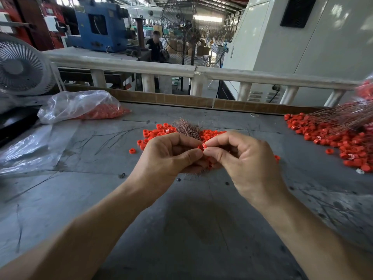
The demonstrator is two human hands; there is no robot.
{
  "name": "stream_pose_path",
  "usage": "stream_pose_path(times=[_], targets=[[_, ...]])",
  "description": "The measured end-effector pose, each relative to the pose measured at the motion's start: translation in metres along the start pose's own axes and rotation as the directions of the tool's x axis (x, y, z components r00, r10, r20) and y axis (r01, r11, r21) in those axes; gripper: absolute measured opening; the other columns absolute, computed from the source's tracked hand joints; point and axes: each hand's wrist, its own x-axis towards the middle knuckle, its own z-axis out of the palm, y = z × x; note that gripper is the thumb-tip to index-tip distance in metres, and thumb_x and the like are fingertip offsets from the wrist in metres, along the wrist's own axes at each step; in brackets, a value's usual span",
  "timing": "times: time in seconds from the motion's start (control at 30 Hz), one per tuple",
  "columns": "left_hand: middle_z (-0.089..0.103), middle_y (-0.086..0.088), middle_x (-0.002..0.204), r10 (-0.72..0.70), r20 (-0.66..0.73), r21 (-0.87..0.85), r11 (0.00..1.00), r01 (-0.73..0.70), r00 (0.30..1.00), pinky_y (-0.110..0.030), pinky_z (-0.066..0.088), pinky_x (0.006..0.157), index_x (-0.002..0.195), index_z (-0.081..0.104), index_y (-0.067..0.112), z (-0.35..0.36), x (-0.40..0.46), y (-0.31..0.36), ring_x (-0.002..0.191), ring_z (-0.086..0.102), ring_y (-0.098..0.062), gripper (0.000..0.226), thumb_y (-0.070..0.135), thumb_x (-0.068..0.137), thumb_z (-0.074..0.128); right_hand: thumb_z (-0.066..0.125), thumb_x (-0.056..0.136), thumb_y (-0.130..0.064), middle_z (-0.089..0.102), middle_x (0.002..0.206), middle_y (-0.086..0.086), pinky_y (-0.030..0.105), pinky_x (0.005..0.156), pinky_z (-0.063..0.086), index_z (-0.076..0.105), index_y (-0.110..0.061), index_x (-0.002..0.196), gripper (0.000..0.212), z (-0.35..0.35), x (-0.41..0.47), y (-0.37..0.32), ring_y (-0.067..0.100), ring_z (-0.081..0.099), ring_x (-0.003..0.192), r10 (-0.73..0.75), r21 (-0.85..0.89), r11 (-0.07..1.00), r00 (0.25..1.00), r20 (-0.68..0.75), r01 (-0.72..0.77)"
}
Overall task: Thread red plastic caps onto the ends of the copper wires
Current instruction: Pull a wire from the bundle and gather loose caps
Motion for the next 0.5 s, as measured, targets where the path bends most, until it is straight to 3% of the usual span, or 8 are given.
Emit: stream_pose_path(times=[0.2,0.33,0.5], targets=[[0.077,-0.016,0.089,0.047,-0.007,0.046,0.998,-0.047,0.999,-0.033,0.062,0.078,0.101,0.072,0.007,0.0011,0.0008,-0.0024,0.086,0.076,-0.028,0.026,0.018,0.078,0.074,0.08,0.085,-0.006,0.074,0.085,-0.01,0.014,0.077,0.051,0.08,-0.013,0.092,0.009,-0.0032,0.0012,-0.0051,0.004,0.068,0.086,-0.127,-0.149,0.98,0.991,0.043,0.132],[0.078,-0.014,0.089,0.064,-0.01,0.077,0.995,-0.063,0.998,-0.033,0.062,0.079,0.101,0.073,0.009,0.0009,0.0003,-0.0029,0.086,0.076,-0.028,0.025,0.019,0.078,0.074,0.079,0.085,-0.006,0.073,0.086,-0.007,0.018,0.079,0.052,0.08,-0.011,0.091,0.008,-0.0038,0.0009,-0.0063,0.007,0.068,0.087,-0.17,-0.165,0.97,0.984,0.059,0.178],[0.078,-0.011,0.087,0.109,-0.038,0.152,0.983,-0.102,0.993,-0.036,0.062,0.08,0.1,0.073,0.01,0.0026,-0.0004,-0.0043,0.085,0.076,-0.027,0.017,0.012,0.083,0.073,0.08,0.084,-0.007,0.073,0.086,-0.006,0.023,0.08,0.054,0.081,-0.013,0.091,0.009,-0.0014,-0.0002,-0.0047,0.009,0.068,0.087,-0.13,-0.13,0.983,0.991,0.034,0.133]])
